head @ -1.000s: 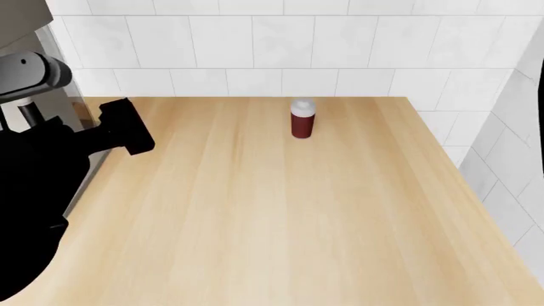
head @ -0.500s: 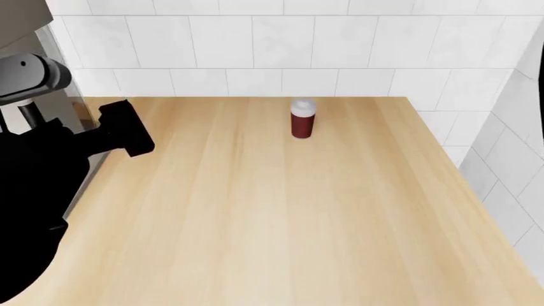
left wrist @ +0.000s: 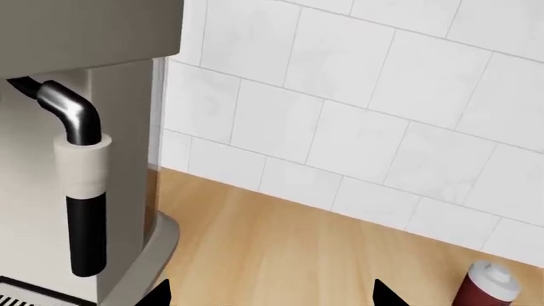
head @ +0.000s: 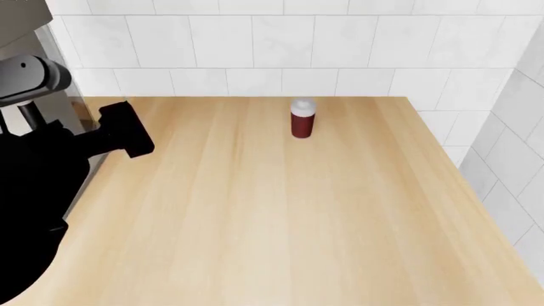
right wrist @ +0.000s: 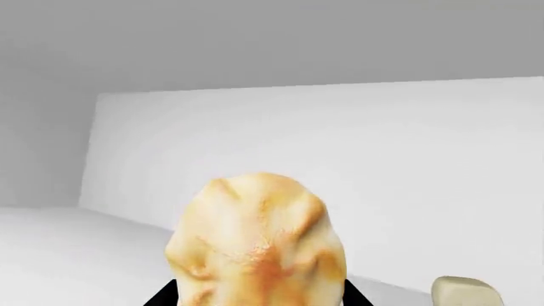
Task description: Pick the dumpling from the counter and place it in the cabinet.
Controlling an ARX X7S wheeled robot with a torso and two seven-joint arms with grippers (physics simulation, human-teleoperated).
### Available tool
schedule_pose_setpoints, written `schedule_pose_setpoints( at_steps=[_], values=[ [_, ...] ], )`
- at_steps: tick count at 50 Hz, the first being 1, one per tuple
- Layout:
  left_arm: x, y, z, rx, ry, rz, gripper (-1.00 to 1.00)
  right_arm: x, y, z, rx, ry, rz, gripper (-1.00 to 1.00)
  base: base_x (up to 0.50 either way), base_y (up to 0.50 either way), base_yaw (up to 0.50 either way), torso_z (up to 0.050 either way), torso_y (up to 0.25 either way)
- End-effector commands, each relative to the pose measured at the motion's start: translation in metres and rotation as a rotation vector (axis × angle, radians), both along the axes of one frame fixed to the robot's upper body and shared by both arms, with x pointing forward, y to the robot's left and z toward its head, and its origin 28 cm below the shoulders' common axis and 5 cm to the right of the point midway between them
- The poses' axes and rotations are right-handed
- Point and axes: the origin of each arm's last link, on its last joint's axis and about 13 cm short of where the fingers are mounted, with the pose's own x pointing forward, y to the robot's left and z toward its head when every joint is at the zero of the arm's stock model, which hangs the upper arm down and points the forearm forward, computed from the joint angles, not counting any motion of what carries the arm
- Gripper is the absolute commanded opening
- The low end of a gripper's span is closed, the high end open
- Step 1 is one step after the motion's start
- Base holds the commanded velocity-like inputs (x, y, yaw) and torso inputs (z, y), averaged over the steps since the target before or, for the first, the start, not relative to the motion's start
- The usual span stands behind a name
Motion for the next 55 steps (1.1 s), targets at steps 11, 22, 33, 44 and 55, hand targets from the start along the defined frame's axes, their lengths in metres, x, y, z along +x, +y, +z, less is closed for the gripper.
schedule_pose_setpoints(
  at_steps=[11,22,33,44,55],
  values=[
    [-0.001,0.001,-0.002,-0.017,0.009,0.005,1.00,0.019,-0.006,0.005,-0.007,0.146,-0.091,-1.00,0.00,0.00,0.00,0.000,0.000],
    [-0.001,0.001,-0.003,-0.020,0.012,0.005,1.00,0.025,-0.007,-0.007,-0.004,0.229,-0.114,-1.00,0.00,0.00,0.00,0.000,0.000],
    [-0.001,0.001,-0.004,-0.021,0.015,0.006,1.00,0.029,-0.008,-0.015,-0.008,0.272,-0.128,-1.00,0.00,0.00,0.00,0.000,0.000],
    [0.000,0.000,-0.004,-0.022,0.016,0.005,1.00,0.029,-0.007,-0.016,-0.004,0.279,-0.127,1.00,0.00,0.00,0.00,0.000,0.000],
    [0.000,0.000,-0.004,-0.023,0.016,0.005,1.00,0.029,-0.007,-0.016,0.006,0.285,-0.121,1.00,0.00,0.00,0.00,0.000,0.000]
  ],
)
